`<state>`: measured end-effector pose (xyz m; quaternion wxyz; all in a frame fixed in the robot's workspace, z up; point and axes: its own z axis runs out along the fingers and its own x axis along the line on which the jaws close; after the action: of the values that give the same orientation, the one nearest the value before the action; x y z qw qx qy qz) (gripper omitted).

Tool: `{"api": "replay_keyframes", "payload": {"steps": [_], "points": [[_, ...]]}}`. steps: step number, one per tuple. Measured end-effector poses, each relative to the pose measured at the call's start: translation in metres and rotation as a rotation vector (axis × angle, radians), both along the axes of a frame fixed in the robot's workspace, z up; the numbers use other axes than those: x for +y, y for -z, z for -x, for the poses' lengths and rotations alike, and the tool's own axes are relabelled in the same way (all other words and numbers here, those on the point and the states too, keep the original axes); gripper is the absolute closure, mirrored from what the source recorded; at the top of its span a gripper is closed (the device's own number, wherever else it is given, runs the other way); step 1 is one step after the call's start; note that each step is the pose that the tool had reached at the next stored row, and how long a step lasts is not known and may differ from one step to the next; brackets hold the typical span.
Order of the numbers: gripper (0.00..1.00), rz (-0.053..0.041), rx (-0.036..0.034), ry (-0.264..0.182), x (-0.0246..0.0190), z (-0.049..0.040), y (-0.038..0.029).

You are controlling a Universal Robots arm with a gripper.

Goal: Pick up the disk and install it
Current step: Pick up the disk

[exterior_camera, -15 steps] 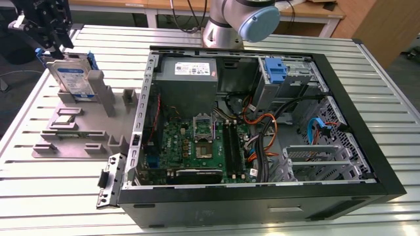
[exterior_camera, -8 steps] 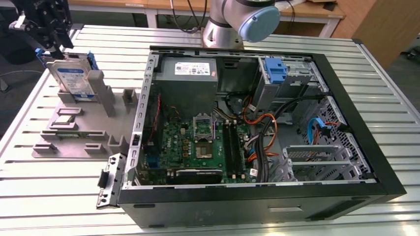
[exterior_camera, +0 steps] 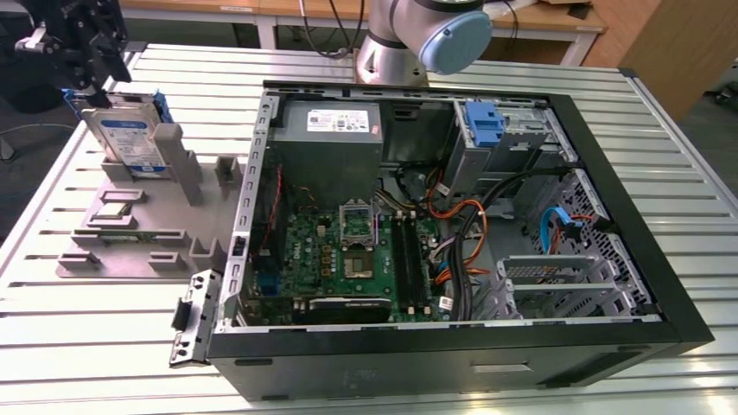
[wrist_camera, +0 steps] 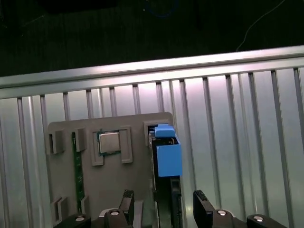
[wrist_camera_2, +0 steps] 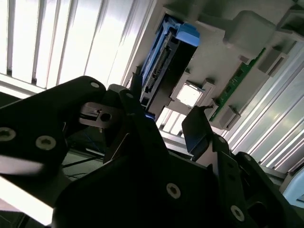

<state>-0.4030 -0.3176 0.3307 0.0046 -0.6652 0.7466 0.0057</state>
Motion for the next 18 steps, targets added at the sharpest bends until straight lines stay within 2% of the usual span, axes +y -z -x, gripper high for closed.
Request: {"api": "replay_keyframes", "payload": {"steps": [4, 8, 12, 18], "points": [[0.40, 0.0000, 0.0001, -0.062, 0.0000, 0.0000, 0.0034], [0.40, 0.0001, 0.0001, -0.101, 0.0000, 0.0000, 0.0078], [0.40, 0.0000, 0.0001, -0.108, 0.0000, 0.0000, 0.0131], [0.40, -0.0003, -0.0002, -0.108, 0.0000, 0.0000, 0.0154]]}}
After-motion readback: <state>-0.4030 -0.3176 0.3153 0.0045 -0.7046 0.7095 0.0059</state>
